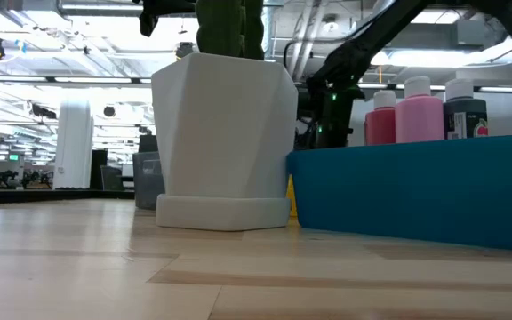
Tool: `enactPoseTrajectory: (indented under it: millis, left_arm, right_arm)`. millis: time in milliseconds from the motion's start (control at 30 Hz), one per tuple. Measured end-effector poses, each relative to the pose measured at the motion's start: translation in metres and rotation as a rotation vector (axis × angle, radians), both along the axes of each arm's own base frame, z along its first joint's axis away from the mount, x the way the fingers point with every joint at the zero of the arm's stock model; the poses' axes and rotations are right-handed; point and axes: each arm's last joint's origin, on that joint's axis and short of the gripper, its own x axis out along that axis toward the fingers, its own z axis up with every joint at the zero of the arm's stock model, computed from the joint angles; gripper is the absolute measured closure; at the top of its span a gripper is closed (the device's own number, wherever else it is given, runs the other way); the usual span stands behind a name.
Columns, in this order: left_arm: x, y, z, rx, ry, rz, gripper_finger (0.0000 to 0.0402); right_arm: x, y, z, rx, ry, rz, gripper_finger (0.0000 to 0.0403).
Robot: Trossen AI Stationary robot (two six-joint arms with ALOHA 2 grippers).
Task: Pick & Place Paint Supplies
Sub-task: Put the yellow scissors into the yellow bin
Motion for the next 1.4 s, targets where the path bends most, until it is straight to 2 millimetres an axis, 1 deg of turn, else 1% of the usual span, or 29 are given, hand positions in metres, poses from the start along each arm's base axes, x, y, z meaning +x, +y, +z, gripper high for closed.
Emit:
enactPoseTrajectory:
  millis: [33,67,267,833,1400]
  left_arm:
    - [0.000,0.000,0.000,0.000,0.000,0.000,0.0334]
    - [0.000,0.000,0.000,0.000,0.000,0.000,0.0334]
    - [0.000,0.000,0.000,0.005,0.001,-0.001,0.0334]
    - [0.000,0.000,0.000,0.004,0.001,-0.001,0.0334]
    - [0.000,0.000,0.000,0.003,0.001,-0.001,0.0334]
  right_arm:
    - [0.000,0.000,0.005,-0.006,-0.015,0.002,0.0401]
    - [0.000,0.001,0.009,-0.009,-0.029,0.005,0.0400]
    - [-0.004,-0.003,0.017,-0.023,-0.038,-0.007,0.0399]
    - [-0.004,-0.004,0.018,-0.033,-0.039,0.017,0.0402]
    - [-0.005,-0.006,0.019,-0.060,-0.022,0.147,0.0403]
